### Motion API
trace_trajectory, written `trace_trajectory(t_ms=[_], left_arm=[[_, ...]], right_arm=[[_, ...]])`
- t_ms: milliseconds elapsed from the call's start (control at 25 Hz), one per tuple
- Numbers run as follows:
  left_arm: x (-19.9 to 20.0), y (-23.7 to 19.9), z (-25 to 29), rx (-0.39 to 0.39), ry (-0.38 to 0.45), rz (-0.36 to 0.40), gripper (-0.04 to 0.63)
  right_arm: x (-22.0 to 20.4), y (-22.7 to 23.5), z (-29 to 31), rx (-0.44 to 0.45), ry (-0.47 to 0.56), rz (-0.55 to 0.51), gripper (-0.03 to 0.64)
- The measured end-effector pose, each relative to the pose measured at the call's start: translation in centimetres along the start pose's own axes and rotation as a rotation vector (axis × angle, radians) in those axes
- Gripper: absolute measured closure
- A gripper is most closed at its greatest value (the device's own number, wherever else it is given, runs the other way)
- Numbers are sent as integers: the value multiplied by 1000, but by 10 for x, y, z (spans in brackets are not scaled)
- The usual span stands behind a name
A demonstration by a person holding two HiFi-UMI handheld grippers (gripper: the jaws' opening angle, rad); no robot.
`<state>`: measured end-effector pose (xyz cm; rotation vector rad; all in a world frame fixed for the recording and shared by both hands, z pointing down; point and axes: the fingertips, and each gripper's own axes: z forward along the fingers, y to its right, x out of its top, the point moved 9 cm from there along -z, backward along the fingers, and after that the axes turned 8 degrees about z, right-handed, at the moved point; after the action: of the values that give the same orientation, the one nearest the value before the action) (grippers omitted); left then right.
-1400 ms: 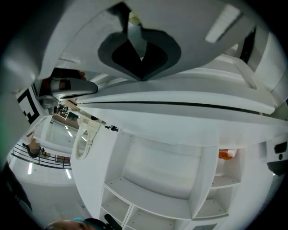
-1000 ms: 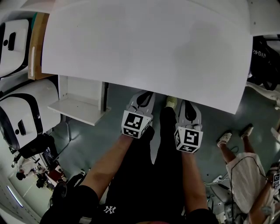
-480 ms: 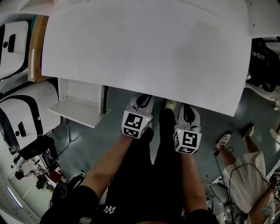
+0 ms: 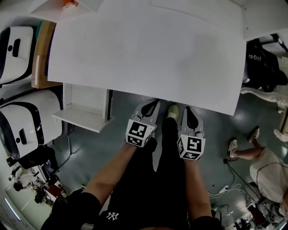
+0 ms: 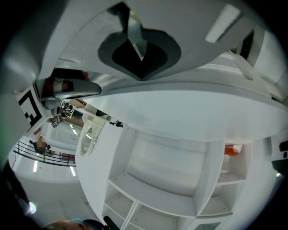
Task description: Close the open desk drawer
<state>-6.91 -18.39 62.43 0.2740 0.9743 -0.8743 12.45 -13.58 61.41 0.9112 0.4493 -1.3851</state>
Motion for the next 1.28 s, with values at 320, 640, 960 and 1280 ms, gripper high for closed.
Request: trace_trajectory(t_ms=[320, 640, 960, 1280], left_arm=[[38, 25, -37, -25, 39, 36, 594], [88, 45, -85, -62, 119, 55, 594], [136, 58, -137, -71, 203, 71, 594], [168, 73, -178, -92, 267, 115, 594]], right_arm=[[25, -19, -46, 12, 68, 5, 594], [64, -46, -90, 37, 151, -10, 594], [103, -78, -132, 65, 240, -40, 594], [133, -109, -165, 100, 316, -67, 594]])
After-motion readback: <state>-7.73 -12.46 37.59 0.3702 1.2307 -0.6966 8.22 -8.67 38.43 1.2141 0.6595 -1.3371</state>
